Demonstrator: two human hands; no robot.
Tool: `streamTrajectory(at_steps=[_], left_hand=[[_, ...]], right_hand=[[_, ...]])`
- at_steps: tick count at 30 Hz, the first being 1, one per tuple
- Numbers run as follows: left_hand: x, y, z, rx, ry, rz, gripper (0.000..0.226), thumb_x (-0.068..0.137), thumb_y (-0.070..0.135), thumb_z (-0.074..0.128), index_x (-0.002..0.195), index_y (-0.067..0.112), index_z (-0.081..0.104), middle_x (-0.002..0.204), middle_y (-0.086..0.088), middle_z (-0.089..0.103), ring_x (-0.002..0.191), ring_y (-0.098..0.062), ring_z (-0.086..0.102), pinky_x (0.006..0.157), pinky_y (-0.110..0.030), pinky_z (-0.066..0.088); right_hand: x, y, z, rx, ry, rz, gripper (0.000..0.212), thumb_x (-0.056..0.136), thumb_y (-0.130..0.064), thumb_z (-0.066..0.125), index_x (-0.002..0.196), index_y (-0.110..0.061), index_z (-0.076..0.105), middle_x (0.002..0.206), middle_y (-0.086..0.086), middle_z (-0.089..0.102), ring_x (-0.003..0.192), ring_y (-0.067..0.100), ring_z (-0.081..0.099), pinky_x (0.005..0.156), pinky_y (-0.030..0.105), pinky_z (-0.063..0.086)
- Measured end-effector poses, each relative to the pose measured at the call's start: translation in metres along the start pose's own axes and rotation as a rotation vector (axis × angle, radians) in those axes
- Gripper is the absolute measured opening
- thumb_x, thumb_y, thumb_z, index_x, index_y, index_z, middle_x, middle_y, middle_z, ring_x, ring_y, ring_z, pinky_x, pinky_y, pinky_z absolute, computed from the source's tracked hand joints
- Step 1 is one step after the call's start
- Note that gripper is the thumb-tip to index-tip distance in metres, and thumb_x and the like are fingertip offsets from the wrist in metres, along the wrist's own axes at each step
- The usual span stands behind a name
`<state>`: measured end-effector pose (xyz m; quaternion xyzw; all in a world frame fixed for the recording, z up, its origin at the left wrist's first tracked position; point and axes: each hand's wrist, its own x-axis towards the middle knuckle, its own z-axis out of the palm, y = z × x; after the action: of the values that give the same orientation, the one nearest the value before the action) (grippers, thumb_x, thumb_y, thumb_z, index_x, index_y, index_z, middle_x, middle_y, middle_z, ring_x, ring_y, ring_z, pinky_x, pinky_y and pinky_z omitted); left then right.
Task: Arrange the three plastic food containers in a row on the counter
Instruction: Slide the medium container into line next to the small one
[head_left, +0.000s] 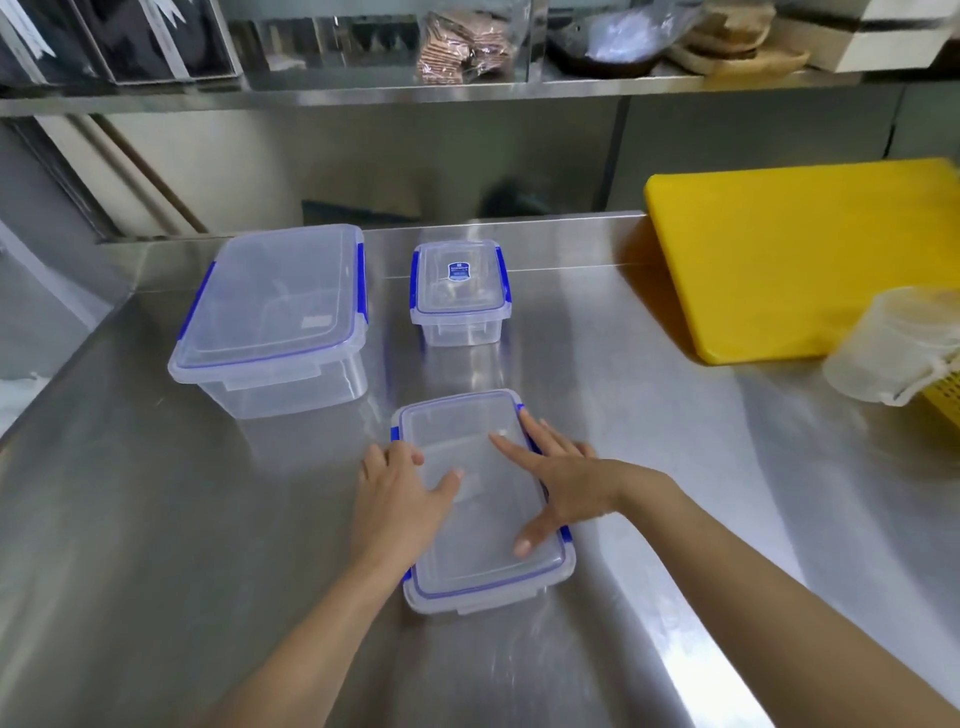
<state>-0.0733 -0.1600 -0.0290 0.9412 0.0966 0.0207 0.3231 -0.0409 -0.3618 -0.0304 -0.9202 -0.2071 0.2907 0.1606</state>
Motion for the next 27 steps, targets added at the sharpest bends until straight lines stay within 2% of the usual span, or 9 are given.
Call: streamTrajectory(at_steps=[3, 4, 6, 8, 11, 16, 19, 23, 27], left_hand=[[0.007, 0.010, 0.007, -0.021, -0.248, 0.101, 0.079, 0.071, 0.055, 0.068, 0.132, 0.015, 0.040, 0.140, -0.009, 0.029, 0.133, -0.025, 0.026, 0.101, -0.031, 0.027], [0.010, 0.013, 0.011, -0.039, -0.418, 0.123, 0.098, 0.066, 0.060, 0.070, 0.143, 0.019, 0.024, 0.153, -0.004, 0.007, 0.142, -0.021, 0.005, 0.109, -0.033, 0.018], [0.014, 0.021, 0.020, 0.019, -0.704, 0.170, 0.127, 0.057, 0.063, 0.075, 0.146, 0.029, -0.009, 0.146, 0.006, -0.039, 0.133, -0.014, -0.036, 0.114, -0.039, -0.001], [0.020, 0.027, 0.028, 0.094, -0.799, 0.228, 0.135, 0.054, 0.058, 0.080, 0.141, 0.034, -0.021, 0.135, 0.006, -0.052, 0.123, -0.014, -0.048, 0.113, -0.044, -0.004], [0.027, 0.041, 0.041, 0.157, -0.780, 0.301, 0.133, 0.058, 0.049, 0.082, 0.140, 0.035, -0.023, 0.135, 0.004, -0.054, 0.121, -0.014, -0.049, 0.114, -0.046, 0.001], [0.037, 0.056, 0.063, 0.134, -0.660, 0.403, 0.118, 0.065, 0.051, 0.077, 0.144, 0.036, -0.010, 0.146, 0.006, -0.041, 0.131, -0.014, -0.039, 0.115, -0.045, 0.004], [0.042, 0.063, 0.072, 0.190, -0.472, 0.511, 0.112, 0.060, 0.062, 0.073, 0.145, 0.035, 0.005, 0.151, 0.002, -0.005, 0.136, -0.014, -0.010, 0.113, -0.039, 0.010], [0.045, 0.067, 0.081, 0.196, -0.212, 0.692, 0.087, 0.066, 0.062, 0.068, 0.139, 0.030, 0.033, 0.131, 0.004, 0.034, 0.119, -0.017, 0.025, 0.099, -0.025, 0.020], [0.056, 0.076, 0.087, 0.303, 0.035, 0.806, 0.064, 0.051, 0.046, 0.086, 0.103, 0.013, 0.068, 0.099, -0.001, 0.071, 0.090, -0.021, 0.065, 0.086, -0.030, 0.048]], right_hand=[[0.000, 0.018, -0.007, 0.041, 0.042, 0.067, 0.113, 0.059, -0.064, 0.071, 0.136, -0.052, -0.012, 0.151, -0.006, -0.030, 0.142, 0.022, -0.013, 0.114, 0.045, 0.004], [-0.001, 0.027, -0.011, 0.060, 0.069, 0.093, 0.111, 0.060, -0.063, 0.070, 0.136, -0.051, -0.010, 0.152, -0.007, -0.028, 0.143, 0.024, -0.008, 0.115, 0.046, 0.006], [-0.004, 0.045, -0.019, 0.091, 0.127, 0.149, 0.104, 0.065, -0.060, 0.069, 0.139, -0.048, -0.003, 0.155, -0.007, -0.020, 0.143, 0.027, 0.000, 0.115, 0.047, 0.009], [-0.010, 0.058, -0.026, 0.102, 0.189, 0.202, 0.096, 0.069, -0.059, 0.067, 0.141, -0.043, 0.005, 0.157, -0.004, -0.008, 0.142, 0.028, 0.008, 0.114, 0.049, 0.012], [-0.022, 0.068, -0.031, -0.006, 0.338, 0.192, 0.080, 0.076, -0.056, 0.062, 0.141, -0.033, 0.021, 0.157, 0.000, 0.010, 0.139, 0.027, 0.019, 0.109, 0.046, 0.017], [-0.035, 0.062, -0.016, -0.005, 0.339, 0.068, 0.089, 0.067, -0.068, 0.060, 0.141, -0.033, 0.024, 0.157, -0.002, 0.010, 0.142, 0.018, 0.008, 0.113, 0.041, 0.008], [-0.037, 0.069, -0.014, -0.078, 0.369, 0.079, 0.088, 0.072, -0.056, 0.066, 0.142, -0.032, 0.019, 0.157, -0.002, 0.007, 0.142, 0.018, 0.003, 0.115, 0.040, 0.004], [-0.035, 0.084, -0.023, -0.105, 0.466, 0.096, 0.073, 0.077, -0.042, 0.068, 0.139, -0.030, 0.030, 0.152, -0.001, 0.024, 0.137, 0.020, 0.021, 0.111, 0.035, 0.019], [-0.021, 0.089, -0.032, -0.116, 0.567, 0.123, 0.067, 0.077, -0.041, 0.068, 0.134, -0.019, 0.042, 0.142, 0.005, 0.040, 0.128, 0.024, 0.037, 0.106, 0.033, 0.031]])
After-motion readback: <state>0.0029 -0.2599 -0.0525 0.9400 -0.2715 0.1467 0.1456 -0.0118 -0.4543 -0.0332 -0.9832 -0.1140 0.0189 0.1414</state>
